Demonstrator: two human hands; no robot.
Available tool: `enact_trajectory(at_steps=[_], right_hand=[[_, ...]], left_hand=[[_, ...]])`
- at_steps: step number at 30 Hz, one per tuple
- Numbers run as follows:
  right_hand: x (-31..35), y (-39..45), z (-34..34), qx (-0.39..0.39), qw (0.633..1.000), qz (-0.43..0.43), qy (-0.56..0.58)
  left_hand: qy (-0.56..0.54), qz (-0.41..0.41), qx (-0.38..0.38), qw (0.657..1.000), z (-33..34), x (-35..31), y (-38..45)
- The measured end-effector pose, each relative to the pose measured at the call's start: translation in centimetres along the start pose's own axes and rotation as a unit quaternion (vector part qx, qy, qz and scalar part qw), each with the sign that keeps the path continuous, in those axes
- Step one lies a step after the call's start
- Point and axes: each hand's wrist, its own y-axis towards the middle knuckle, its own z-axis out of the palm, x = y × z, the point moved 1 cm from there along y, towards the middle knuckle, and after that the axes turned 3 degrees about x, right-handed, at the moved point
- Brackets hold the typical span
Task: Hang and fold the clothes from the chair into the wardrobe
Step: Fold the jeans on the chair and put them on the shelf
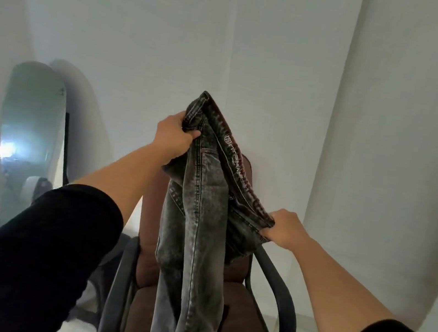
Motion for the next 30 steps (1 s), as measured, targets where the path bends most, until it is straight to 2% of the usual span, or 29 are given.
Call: enact_trajectory(at_steps=[4, 7, 12, 15, 22, 26, 28, 30], right_hand=[[1.0, 0.3, -1.5, -0.018, 0.999, -0.030, 0.037], [1.5, 0.6, -2.2, -0.032, 0.993, -0.051, 0.101], [2.2, 1.3, -1.6, -0.054, 0.968, -0.078, 0.234], [3.2, 1.5, -2.1, -0.076, 0.937, -0.056, 0.337], [7.4, 2.1, -5.7, -0.126, 0.868, -0.028, 0.480], [10.6, 2.2, -8.1, -0.123, 0.820, -0.043, 0.558], [12.0, 2.0, -9.0, -0.107, 0.812, -0.061, 0.571], [12.8, 1.8, -9.5, -0.095, 0.824, -0.079, 0.553]], left_hand=[[0.075, -0.031, -0.020, 0.997, 0.4, 2.4, 0.5], [0.116, -0.060, -0.001, 0.991, 0.9, 3.5, 0.0], [0.086, -0.052, 0.007, 0.995, 1.6, 4.1, -0.5], [0.057, -0.030, 0.015, 0.998, 1.9, 4.4, -0.6], [0.072, 0.065, 0.095, 0.991, 2.8, 3.5, -1.3], [0.079, 0.124, 0.205, 0.968, 3.7, 1.8, -2.2], [0.038, 0.116, 0.227, 0.966, 4.2, 1.3, -2.5], [-0.057, 0.079, 0.238, 0.966, 4.4, 1.0, -2.7]])
